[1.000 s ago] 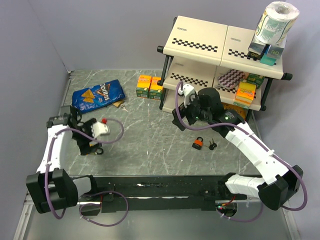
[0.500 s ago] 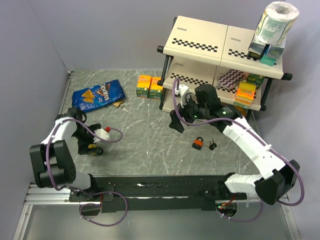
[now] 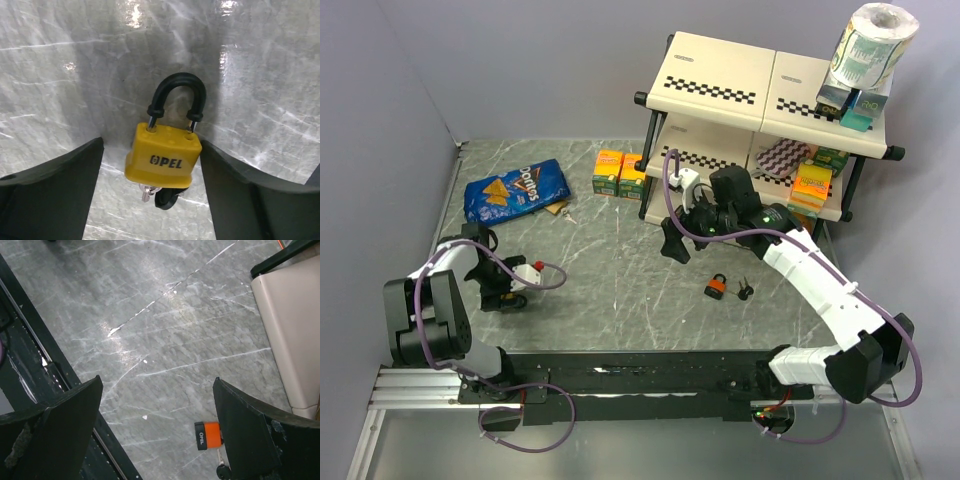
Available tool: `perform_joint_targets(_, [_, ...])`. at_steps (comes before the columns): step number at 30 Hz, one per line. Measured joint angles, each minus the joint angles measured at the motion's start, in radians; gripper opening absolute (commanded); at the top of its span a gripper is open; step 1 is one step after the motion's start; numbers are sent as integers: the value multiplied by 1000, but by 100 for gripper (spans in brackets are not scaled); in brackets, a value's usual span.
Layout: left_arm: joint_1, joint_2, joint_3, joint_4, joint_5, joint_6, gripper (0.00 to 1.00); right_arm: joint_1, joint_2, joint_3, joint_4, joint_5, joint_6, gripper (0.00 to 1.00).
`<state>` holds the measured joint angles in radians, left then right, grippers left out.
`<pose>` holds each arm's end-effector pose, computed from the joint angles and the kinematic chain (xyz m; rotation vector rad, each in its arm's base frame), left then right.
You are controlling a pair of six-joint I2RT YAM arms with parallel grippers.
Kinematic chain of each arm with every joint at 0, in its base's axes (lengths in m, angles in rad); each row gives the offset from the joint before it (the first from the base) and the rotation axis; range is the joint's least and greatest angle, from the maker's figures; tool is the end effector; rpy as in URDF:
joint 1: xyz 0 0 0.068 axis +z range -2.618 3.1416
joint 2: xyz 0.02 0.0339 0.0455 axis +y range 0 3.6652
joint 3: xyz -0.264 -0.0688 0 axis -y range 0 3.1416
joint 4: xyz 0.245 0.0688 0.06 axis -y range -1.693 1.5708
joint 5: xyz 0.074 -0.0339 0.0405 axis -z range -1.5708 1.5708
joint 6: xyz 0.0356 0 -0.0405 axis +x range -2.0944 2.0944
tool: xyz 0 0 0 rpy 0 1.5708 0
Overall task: Lock with the key
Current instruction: Pick up the lock from the center of the board.
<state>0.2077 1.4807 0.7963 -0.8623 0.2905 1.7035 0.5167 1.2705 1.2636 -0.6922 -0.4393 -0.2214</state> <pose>0.2238 0.0368 0.1599 1.9643 2.1100 -0.2150 0.2261 0.1459 0.3556 -1.0348 2.0238 0.6541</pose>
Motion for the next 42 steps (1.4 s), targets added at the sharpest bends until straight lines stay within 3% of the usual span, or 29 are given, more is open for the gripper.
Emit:
perform_joint_targets(5, [0, -9, -9, -1, 8, 3, 58, 0, 2, 0, -5, 0, 0, 100])
perform_joint_targets(6, [0, -10, -11, -4, 9, 5, 48, 0, 2, 0, -5, 0, 0, 100])
perform_joint_targets(10, [0, -13, -11, 5, 39, -3, 26, 0, 2, 2, -6, 0, 0, 100])
perform_joint_targets(11, [0, -16, -10, 10, 56, -20, 14, 0, 2, 3, -6, 0, 3, 100])
perform_joint_targets(16, [0, -39, 87, -32, 219, -199, 1, 0, -7, 7, 26, 14, 31, 100])
perform_joint_targets(21, [0, -61, 286, -22, 467, -611, 1, 0, -27, 23, 73, 47, 58, 100])
perform_joint_targets(26, [-3, -182, 296, 171, 599, -1192, 1, 0, -29, 40, 180, 99, 119, 100])
perform_joint_targets(28, [-9, -261, 262, 291, 591, -1456, 1, 0, -29, 38, 238, 112, 142, 100])
perform_joint_targets(34, [-39, -447, 190, 518, 467, -2058, 1, 21, -23, 37, 399, 131, 243, 100])
perform_joint_targets(42, [-124, -522, 139, 621, 311, -2545, 3, 103, 68, 40, 604, 131, 415, 100])
